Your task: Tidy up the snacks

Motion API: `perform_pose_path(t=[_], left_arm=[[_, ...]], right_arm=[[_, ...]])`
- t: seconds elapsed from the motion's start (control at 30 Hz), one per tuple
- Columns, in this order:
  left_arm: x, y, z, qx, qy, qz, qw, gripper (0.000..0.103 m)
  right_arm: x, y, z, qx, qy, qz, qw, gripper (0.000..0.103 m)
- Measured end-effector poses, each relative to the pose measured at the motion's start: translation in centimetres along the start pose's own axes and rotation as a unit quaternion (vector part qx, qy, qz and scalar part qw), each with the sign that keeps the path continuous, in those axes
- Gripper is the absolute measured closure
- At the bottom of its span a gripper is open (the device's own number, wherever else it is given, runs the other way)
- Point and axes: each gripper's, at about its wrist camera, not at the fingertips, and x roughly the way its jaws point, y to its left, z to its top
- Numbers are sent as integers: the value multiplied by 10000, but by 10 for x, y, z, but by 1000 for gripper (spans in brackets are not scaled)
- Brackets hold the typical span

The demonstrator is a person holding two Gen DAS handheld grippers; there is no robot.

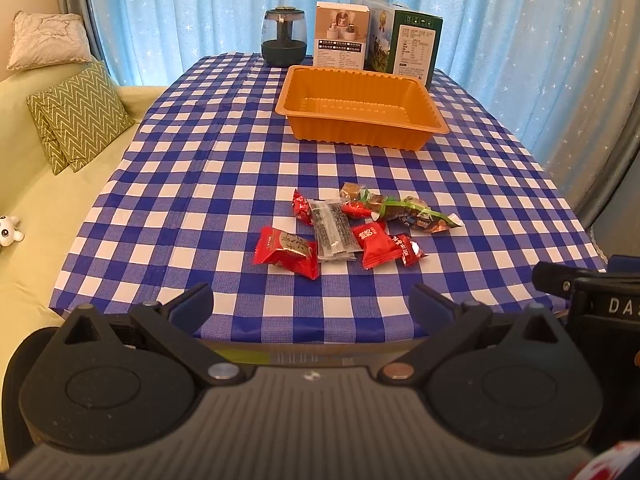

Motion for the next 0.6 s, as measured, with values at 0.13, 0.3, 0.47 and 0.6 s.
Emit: perform_pose_path(t=[0.13,0.3,0.47,0.6], left_arm=[[0,0,0,17,5,-2,10000,0],[1,0,-1,18,11,1,10000,0],[1,0,-1,29,5,4,10000,0],[1,0,-2,26,4,4,10000,0]], right_arm=[[-1,-1,0,9,-16,-9,10000,0],[-1,-1,0,5,-16,-3,10000,0],[-1,-2,0,23,-27,-6,10000,0],[-1,-3,0,30,-27,-3,10000,0]])
